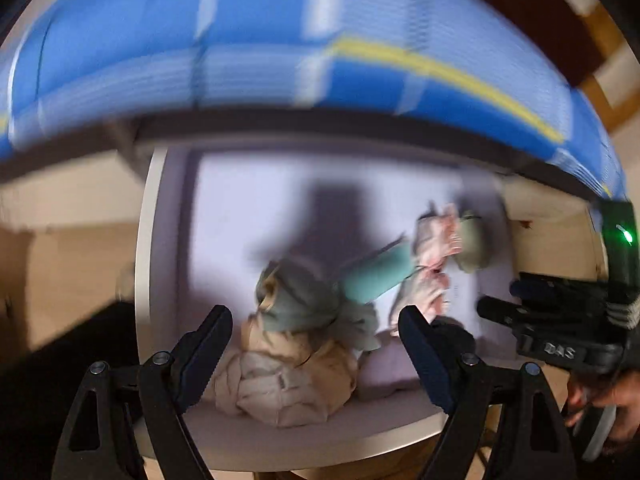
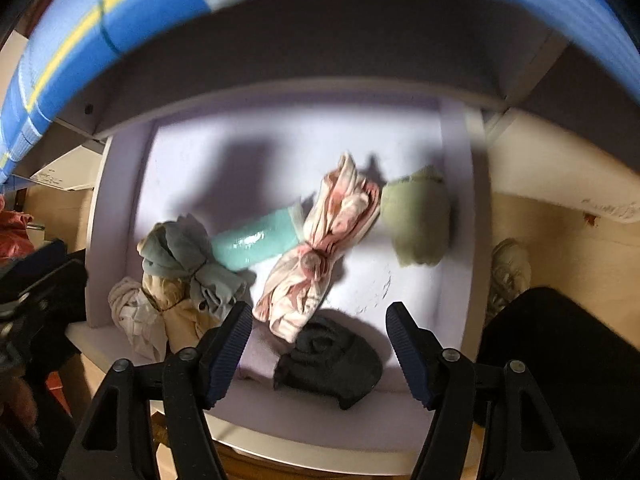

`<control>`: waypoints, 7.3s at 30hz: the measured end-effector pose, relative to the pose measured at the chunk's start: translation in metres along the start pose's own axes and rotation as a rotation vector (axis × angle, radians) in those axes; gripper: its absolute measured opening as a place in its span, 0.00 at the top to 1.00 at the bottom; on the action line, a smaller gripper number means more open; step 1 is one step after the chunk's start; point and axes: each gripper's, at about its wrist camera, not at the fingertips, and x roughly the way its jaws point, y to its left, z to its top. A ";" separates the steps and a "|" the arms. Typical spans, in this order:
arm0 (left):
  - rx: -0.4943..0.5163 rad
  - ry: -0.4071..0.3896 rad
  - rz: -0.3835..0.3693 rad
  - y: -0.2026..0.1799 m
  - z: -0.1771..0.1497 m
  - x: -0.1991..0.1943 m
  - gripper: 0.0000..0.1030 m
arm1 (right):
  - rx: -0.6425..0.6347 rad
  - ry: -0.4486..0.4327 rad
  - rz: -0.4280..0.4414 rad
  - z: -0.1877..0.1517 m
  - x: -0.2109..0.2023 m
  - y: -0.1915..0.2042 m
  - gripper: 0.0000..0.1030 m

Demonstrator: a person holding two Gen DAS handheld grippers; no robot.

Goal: Organize soft objects
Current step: 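Move the left tool back down to the drawer clothes, then grasp the pink patterned rolled bundle with the right tool, then lift the pink bundle out of the drawer with the right tool, then carry the pink bundle into the gold tray and open the right tool, then move the right tool back down over the drawer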

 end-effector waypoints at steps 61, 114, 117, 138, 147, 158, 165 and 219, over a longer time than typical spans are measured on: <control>-0.362 0.292 -0.283 0.016 -0.009 0.126 0.16 | 0.102 0.020 0.022 -0.004 0.055 0.013 0.71; -0.154 0.271 0.022 0.012 0.011 0.123 0.16 | 0.050 -0.041 0.128 -0.035 -0.053 0.002 0.68; -0.152 0.276 -0.009 0.013 0.009 0.123 0.16 | 0.018 -0.069 0.132 -0.040 -0.080 0.006 0.68; -0.163 0.275 -0.040 0.010 0.013 0.127 0.16 | -0.162 -0.296 0.243 0.026 -0.248 0.091 0.68; -0.171 0.282 -0.048 0.008 0.014 0.129 0.16 | -0.126 -0.355 0.218 0.111 -0.257 0.108 0.68; -0.170 0.318 -0.046 0.002 0.018 0.136 0.16 | -0.063 -0.357 0.160 0.207 -0.224 0.111 0.68; -0.183 0.324 -0.067 -0.003 0.025 0.130 0.16 | -0.006 -0.332 0.140 0.258 -0.195 0.109 0.68; -0.230 0.329 -0.077 0.008 0.000 0.150 0.16 | -0.240 -0.484 0.071 0.084 -0.248 0.071 0.37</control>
